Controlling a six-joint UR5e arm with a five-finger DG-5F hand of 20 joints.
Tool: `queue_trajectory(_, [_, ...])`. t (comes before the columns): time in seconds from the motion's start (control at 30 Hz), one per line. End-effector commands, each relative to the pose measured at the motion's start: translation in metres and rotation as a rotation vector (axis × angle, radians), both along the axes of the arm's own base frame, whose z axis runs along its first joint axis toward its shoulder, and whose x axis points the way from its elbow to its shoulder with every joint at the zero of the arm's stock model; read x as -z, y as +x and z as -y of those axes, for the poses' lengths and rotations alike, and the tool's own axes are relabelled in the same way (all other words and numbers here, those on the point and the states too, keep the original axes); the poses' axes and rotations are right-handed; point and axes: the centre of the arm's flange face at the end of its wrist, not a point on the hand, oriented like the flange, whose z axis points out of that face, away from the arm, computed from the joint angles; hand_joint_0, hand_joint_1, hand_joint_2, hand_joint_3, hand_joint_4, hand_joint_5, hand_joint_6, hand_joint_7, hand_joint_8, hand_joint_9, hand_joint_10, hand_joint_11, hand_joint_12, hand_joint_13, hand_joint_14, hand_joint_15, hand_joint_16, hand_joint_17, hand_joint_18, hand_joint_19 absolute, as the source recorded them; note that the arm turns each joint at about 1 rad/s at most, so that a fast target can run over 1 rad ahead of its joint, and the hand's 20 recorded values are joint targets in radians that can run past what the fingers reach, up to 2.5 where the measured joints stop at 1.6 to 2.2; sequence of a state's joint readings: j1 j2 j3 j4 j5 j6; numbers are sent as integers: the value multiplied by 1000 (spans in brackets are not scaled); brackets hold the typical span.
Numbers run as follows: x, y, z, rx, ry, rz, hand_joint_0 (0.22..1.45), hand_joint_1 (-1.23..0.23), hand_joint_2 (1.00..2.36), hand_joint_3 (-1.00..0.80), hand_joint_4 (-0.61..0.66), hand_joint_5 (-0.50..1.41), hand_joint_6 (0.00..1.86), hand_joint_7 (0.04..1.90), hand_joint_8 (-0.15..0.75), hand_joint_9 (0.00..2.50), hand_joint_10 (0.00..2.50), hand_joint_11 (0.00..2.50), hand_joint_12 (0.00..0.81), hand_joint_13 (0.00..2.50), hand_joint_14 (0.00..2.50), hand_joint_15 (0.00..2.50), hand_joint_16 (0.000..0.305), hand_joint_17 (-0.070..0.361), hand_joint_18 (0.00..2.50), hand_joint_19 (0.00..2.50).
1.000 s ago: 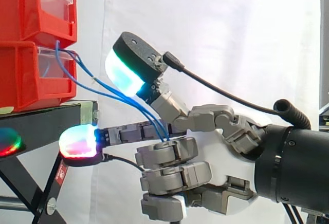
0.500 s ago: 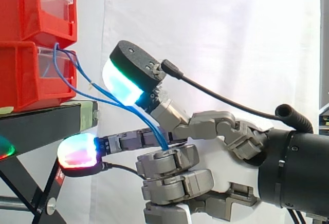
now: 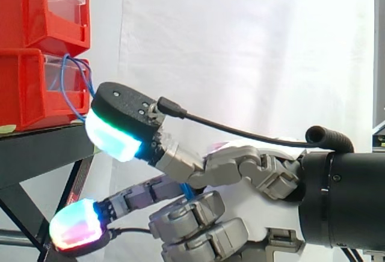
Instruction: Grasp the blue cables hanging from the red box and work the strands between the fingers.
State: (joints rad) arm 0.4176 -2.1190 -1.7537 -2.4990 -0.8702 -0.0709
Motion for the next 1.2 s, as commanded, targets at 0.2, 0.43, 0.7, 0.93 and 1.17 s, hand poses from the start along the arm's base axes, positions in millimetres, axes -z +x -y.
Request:
queue_trajectory(0.2, [2, 3, -15, -197, 19, -24, 686, -464, 1000, -1000, 301, 2, 9, 824, 336, 1032, 2252, 1903, 438, 1057, 2399, 1227, 65, 145, 1345, 1618])
queue_trajectory(0.43, [-3, 3, -16, -212, 47, -12, 686, -462, 1000, -1000, 303, 4, 9, 828, 338, 1034, 2268, 1883, 431, 1053, 2403, 1227, 64, 144, 1345, 1619])
queue_trajectory(0.7, [-3, 4, -10, -187, 57, -7, 686, -461, 1000, -1000, 301, 7, 10, 831, 337, 1032, 2272, 1905, 433, 1053, 2401, 1249, 64, 145, 1346, 1614])
queue_trajectory(0.93, [-12, 10, -8, -139, 51, 13, 687, -460, 1000, -1000, 307, 14, 9, 839, 334, 1027, 2283, 1893, 432, 1053, 2409, 1232, 65, 146, 1345, 1619])
queue_trajectory(1.17, [-19, 17, -11, -139, 58, 32, 688, -459, 1000, -1000, 313, 26, 10, 854, 336, 1029, 2280, 1901, 438, 1053, 2410, 1229, 64, 145, 1343, 1614])
